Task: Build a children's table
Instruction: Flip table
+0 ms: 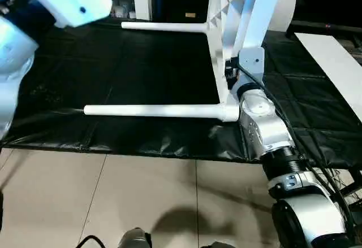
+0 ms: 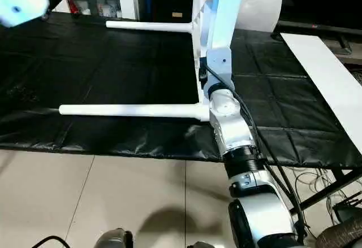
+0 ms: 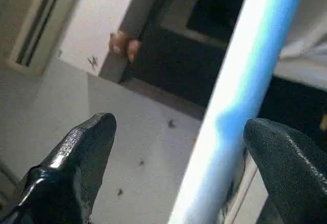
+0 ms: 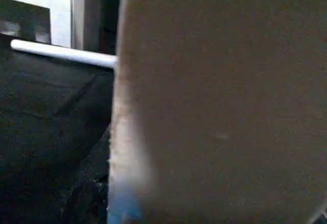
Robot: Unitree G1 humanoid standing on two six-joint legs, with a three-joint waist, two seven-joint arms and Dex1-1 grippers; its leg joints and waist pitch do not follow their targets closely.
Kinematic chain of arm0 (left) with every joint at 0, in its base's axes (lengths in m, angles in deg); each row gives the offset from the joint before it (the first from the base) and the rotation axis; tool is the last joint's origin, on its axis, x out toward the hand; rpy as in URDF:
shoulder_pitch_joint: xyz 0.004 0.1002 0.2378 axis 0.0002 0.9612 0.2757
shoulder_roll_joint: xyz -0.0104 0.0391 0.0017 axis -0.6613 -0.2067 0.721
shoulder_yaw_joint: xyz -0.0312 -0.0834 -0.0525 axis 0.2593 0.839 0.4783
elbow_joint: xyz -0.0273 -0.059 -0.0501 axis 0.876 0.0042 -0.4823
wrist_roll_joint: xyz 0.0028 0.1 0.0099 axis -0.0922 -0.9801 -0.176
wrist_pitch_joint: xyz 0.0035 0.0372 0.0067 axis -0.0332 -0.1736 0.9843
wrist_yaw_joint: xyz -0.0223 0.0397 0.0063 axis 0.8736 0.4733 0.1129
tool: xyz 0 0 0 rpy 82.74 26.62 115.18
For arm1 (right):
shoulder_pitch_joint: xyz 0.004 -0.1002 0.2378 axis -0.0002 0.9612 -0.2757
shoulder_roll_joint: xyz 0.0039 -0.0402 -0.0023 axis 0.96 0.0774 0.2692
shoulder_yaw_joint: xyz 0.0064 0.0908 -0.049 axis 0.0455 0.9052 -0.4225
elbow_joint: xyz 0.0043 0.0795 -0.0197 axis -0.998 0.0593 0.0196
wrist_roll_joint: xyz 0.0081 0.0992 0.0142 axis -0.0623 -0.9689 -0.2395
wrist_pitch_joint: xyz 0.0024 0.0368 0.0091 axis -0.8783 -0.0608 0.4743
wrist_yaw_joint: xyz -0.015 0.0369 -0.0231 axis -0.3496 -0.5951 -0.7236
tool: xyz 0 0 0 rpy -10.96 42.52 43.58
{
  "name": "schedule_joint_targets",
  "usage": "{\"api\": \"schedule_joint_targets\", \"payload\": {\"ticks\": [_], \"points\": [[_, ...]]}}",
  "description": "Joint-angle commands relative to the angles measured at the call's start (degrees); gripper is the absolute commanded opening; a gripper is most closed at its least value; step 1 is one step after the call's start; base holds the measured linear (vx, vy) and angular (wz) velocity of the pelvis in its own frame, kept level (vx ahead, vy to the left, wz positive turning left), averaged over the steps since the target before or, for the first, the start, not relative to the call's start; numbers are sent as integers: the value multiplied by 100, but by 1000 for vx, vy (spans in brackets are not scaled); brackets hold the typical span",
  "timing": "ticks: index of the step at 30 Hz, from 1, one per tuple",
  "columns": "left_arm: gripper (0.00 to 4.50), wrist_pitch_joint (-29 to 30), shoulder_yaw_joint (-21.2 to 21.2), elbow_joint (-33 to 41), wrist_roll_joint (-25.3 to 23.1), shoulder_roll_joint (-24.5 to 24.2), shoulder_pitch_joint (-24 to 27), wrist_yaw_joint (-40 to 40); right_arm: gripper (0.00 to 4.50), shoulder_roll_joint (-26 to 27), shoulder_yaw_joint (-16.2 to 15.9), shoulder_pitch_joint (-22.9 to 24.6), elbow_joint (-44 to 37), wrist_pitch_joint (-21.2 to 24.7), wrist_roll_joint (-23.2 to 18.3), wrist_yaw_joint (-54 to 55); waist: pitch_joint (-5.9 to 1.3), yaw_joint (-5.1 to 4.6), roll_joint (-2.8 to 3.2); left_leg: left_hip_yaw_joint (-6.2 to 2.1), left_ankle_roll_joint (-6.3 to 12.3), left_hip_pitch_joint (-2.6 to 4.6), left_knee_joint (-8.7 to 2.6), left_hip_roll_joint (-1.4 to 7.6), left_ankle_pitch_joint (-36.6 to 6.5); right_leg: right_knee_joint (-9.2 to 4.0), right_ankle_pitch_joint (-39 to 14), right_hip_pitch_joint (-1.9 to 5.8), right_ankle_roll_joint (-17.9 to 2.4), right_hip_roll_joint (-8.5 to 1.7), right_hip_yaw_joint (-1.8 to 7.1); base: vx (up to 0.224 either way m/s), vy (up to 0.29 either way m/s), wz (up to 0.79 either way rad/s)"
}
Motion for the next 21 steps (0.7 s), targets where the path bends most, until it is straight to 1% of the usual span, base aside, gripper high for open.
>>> {"api": "schedule_joint_targets", "payload": {"ticks": [1, 2, 3, 4, 5, 8, 9, 10, 11, 13, 15, 19, 20, 21], "points": [[450, -68, -111, -361, -162, -14, -242, 39, 205, -71, 86, -75, 79, -2, 110, 117, -490, -9, 124, -58, -630, 204, -392, 161, -1575, -414, -854, 126, -854, -404, 241, 0, 0, 0], [450, -110, -151, -555, -184, 20, -329, 65, 204, -71, 78, -80, 70, -9, 116, 113, -503, -3, 120, -58, -624, 207, -388, 161, -1544, -407, -822, 133, -863, -400, 238, 0, 0, 0], [450, -131, -163, -642, -171, 50, -367, 68, 204, -70, 78, -83, 69, -14, 120, 111, -495, -1, 119, -59, -628, 198, -391, 160, -1532, -405, -804, 130, -870, -401, 239, 0, 0, 0], [432, -148, -172, -712, -162, 73, -398, 70, 204, -69, 77, -85, 68, -18, 124, 109, -492, 3, 122, -59, -627, 199, -393, 158, -1545, -411, -827, 125, -875, -401, 239, 0, 0, 0], [415, -198, -184, -916, -92, 184, -486, 66, 204, -61, 79, -93, 81, -40, 138, 105, -509, 3, 141, -67, -651, 196, -393, 164, -1534, -398, -770, 138, -892, -407, 235, 0, 0, 0], [411, -235, -230, -1136, -137, 320, -573, 137, 204, -61, 77, -91, 73, -62, 149, 102, -522, 15, 141, -66, -656, 198, -390, 171, -1503, -385, -625, 142, -932, -411, 231, 0, 0, 0], [391, -235, -230, -1136, -137, 320, -573, 137, 204, -61, 77, -91, 73, -62, 149, 102, -529, 16, 139, -64, -648, 197, -387, 169, -1477, -380, -577, 147, -940, -408, 230, 0, 0, 0], [377, -237, -240, -1176, -140, 345, -586, 143, 204, -60, 74, -88, 65, -65, 151, 102, -539, 21, 161, -68, -651, 194, -383, 169, -1461, -373, -551, 154, -949, -414, 229, 0, 0, 0], [377, -250, -241, -1239, -158, 387, -609, 160, 204, -58, 71, -87, 66, -79, 154, 103, -541, 16, 145, -68, -644, 184, -384, 169, -1419, -370, -488, 164, -953, -411, 227, 0, 0, 0], [363, -282, -250, -1357, -185, 444, -650, 184, 204, -53, 71, -86, 67, -98, 156, 106, -543, 23, 149, -64, -631, 198, -377, 169, -1423, -374, -481, 157, -965, -411, 226, 0, 0, 0], [342, -339, -252, -1538, -244, 466, -706, 255, 204, -43, 66, -77, 39, -109, 160, 97, -543, 25, 144, -67, -619, 183, -376, 167, -1398, -370, -456, 167, -963, -409, 227, 0, 0, 0], [328, -403, -193, -1802, -351, 506, -814, 462, 204, -40, 40, -73, -2, -137, 187, 75, -544, 29, 138, -65, -606, 180, -371, 167, -1347, -367, -438, 170, -950, -412, 229, 0, 0, 0], [309, -403, -192, -1839, -377, 503, -831, 501, 204, -43, 33, -77, -3, -146, 195, 72, -547, 28, 150, -66, -614, 188, -370, 170, -1365, -364, -438, 162, -954, -408, 226, 0, 0, 0], [297, -404, -182, -1882, -387, 503, -850, 537, 204, -43, 24, -78, -13, -150, 201, 66, -549, 24, 143, -68, -609, 186, -370, 171, -1348, -359, -398, 166, -957, -405, 225, 0, 0, 0]]}}
